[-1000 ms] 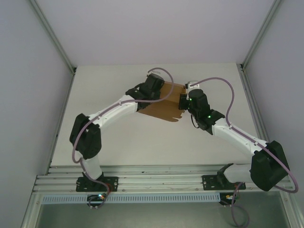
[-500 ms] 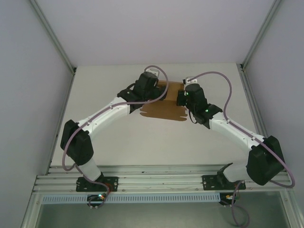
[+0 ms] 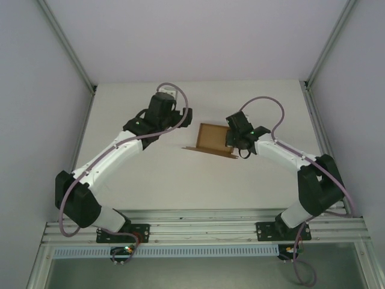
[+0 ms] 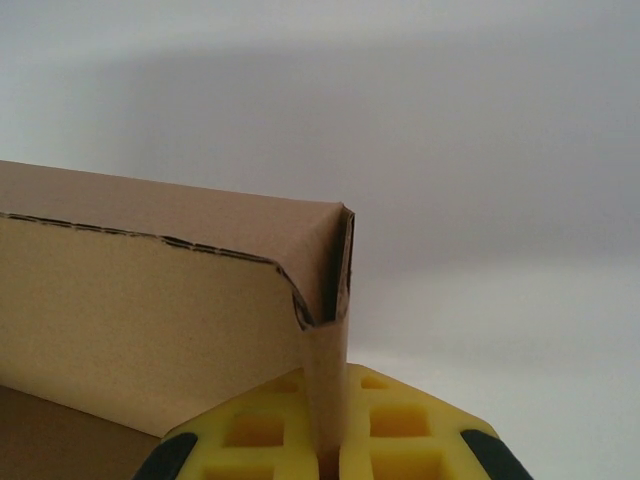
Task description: Assemble paper box
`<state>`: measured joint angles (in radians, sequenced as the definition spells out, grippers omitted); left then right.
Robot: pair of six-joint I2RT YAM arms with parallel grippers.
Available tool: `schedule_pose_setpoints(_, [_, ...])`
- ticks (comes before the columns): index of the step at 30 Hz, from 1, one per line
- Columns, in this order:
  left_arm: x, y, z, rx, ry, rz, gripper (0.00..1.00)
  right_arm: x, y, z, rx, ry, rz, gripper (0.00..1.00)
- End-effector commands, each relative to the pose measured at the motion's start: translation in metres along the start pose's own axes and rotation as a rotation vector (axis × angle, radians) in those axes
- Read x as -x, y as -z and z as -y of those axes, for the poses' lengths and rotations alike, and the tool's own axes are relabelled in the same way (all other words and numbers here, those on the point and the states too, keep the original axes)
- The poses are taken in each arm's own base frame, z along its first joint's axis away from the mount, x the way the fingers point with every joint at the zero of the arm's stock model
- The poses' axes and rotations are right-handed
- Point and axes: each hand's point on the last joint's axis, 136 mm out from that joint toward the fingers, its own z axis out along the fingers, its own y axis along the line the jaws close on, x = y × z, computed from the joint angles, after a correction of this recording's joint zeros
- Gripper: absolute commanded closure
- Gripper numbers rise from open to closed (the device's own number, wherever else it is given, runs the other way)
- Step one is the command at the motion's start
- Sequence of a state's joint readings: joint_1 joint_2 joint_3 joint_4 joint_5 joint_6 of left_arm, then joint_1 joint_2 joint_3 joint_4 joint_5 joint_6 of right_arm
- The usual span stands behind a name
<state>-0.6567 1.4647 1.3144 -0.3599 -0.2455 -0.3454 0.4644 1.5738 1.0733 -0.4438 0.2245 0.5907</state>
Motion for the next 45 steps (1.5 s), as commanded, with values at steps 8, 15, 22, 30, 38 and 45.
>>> schedule_pose_setpoints(8, [-0.037,-0.008,-0.018,0.020,0.059,-0.084,0.00,-0.070,-0.009,-0.011,-0.019,-0.267,-0.237,1.00])
schedule_pose_setpoints(15, [-0.042,-0.012,-0.019,0.000,0.068,-0.101,0.00,-0.092,-0.007,-0.030,0.028,-0.436,-0.236,0.88])
schedule_pose_setpoints(22, [-0.044,-0.010,-0.021,-0.002,0.066,-0.101,0.00,-0.074,0.013,-0.030,0.009,-0.356,-0.114,0.54])
schedule_pose_setpoints(30, [-0.040,-0.005,-0.024,-0.011,0.077,-0.082,0.00,-0.028,0.053,-0.011,0.009,0.011,0.111,0.13])
schedule_pose_setpoints(38, [-0.039,0.000,-0.038,0.020,0.089,-0.092,0.00,0.044,0.047,-0.015,0.180,0.457,0.174,0.00])
schedule_pose_setpoints(45, [-0.041,-0.006,-0.034,-0.012,0.068,-0.109,0.00,-0.009,0.050,0.005,0.115,0.173,-0.116,0.07])
